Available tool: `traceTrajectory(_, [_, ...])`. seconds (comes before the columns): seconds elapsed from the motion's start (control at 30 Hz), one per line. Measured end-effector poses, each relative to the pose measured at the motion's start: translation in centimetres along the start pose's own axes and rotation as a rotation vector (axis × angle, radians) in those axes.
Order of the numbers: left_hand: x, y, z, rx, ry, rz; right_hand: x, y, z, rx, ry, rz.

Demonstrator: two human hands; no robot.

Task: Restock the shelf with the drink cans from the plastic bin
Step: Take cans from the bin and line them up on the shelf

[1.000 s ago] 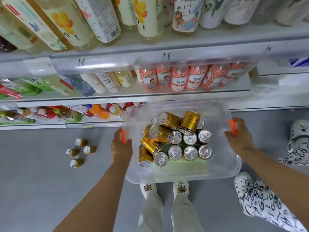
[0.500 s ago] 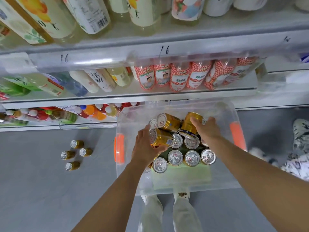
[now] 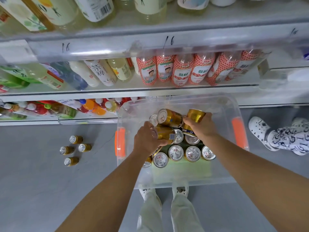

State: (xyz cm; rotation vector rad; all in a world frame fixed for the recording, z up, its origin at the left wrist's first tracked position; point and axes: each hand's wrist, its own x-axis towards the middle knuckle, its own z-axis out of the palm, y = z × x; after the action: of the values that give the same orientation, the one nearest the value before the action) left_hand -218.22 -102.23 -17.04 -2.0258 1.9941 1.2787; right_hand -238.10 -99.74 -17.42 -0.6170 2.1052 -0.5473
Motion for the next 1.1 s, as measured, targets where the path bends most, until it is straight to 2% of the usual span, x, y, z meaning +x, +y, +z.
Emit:
traceTrajectory(0.13, [-3.9, -0.1, -2.6, -0.333, 0.033, -0.082, -3.9, -0.9, -2.3, 0.127, 0.009, -0.134])
traceTrajectory(0.23, [-6.8, 0.8, -5.7, -0.597, 0.047, -0.128, -7.3, -2.6, -4.2, 0.212, -0.07, -0.202])
traceTrajectory(0.33, [-10.6, 2.4, -9.2, -0.819, 0.047, -0.1, -10.9, -5.1, -5.9, 0.284, -0.149, -0.28])
traceTrajectory(0.57, [-17.6, 6.7, -16.7, -1.059, 0.152, 0.071, -18.7, -12.8, -10.7, 0.326, -0.328, -0.524])
traceTrajectory(0.77, [-21.0, 9.6, -19.8, -1.39, 0.218, 0.036, -23.0, -17.0, -13.2, 0.352, -0.443, -0.655])
traceTrajectory(0.9, [-23.1, 10.8, -22.6, -1.423, 0.265, 0.03, -25.9, -19.8, -13.8, 0.356, -0.509, -0.703])
traceTrajectory(1.1, [-25.1, 9.8, -29.0, -1.154, 0.379, 0.134, -29.2, -23.9, -13.3, 0.389, -0.545, -0.758])
